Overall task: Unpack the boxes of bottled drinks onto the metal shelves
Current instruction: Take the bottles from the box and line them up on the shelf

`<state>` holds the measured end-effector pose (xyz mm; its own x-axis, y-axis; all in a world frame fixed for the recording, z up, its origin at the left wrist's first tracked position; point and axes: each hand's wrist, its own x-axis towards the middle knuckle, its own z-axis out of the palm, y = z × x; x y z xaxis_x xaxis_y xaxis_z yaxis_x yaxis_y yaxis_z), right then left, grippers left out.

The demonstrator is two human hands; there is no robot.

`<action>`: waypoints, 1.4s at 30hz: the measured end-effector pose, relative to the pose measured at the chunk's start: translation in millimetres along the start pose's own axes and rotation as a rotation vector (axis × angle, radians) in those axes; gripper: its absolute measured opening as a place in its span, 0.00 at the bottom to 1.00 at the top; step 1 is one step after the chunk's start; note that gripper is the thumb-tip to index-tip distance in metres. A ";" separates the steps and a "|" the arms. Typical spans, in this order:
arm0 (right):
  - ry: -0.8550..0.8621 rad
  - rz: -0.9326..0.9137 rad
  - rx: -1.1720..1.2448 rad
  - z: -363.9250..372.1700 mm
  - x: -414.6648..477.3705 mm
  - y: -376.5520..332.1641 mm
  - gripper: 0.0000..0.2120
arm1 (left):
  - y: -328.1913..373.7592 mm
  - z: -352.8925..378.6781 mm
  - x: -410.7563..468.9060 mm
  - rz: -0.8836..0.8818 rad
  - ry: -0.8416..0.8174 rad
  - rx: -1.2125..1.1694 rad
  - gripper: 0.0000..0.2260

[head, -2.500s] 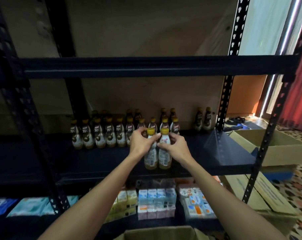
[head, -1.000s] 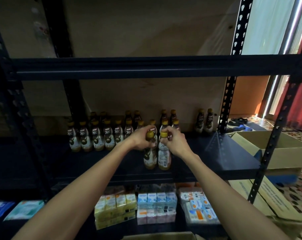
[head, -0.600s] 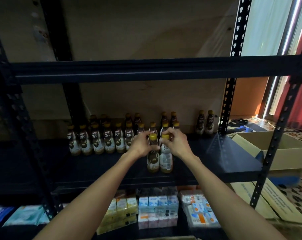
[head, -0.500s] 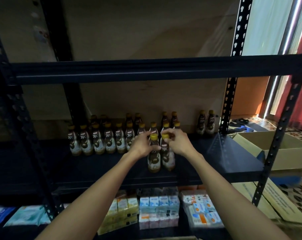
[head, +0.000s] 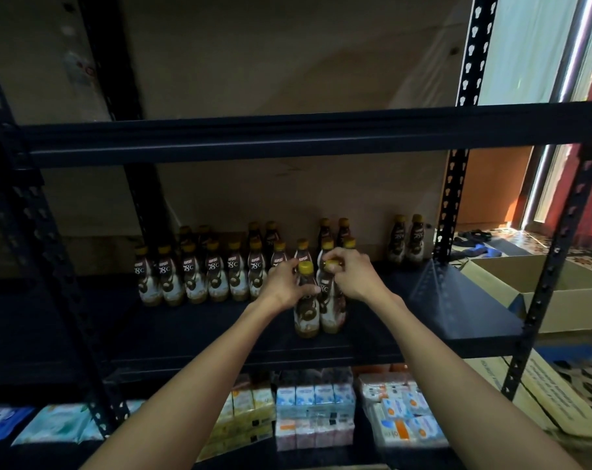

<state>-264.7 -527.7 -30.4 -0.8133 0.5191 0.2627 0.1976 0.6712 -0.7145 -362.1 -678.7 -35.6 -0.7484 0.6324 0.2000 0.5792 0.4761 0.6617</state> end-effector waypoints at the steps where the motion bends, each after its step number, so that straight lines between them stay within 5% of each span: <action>1: -0.005 -0.013 0.005 0.5 -2.2 -0.2 0.19 | 0.2 0.5 0.6 -0.002 -0.004 -0.001 0.34; 9: 0.083 -0.090 0.111 -3.2 -12.8 6.0 0.09 | 3.1 3.7 -0.1 -0.009 -0.015 -0.033 0.35; 16: 0.045 -0.113 0.186 -1.5 -18.6 12.3 0.12 | 4.5 3.8 -1.1 0.012 0.009 0.000 0.30; 23: -0.027 -0.134 0.199 10.9 -27.2 32.7 0.29 | 12.0 9.8 -3.6 0.055 0.022 -0.003 0.16; 36: 0.163 -0.028 0.011 -56.7 -36.3 97.1 0.32 | 82.1 88.2 16.4 0.312 -0.024 0.133 0.27; 42: 0.225 0.021 -0.053 -79.7 -27.4 126.7 0.32 | 105.3 119.3 39.4 0.427 -0.033 0.228 0.22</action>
<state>-173.8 -414.6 -76.5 -0.6676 0.6341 0.3902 0.2467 0.6829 -0.6875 -292.0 -530.7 -44.2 -0.4201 0.8178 0.3933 0.8911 0.2897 0.3494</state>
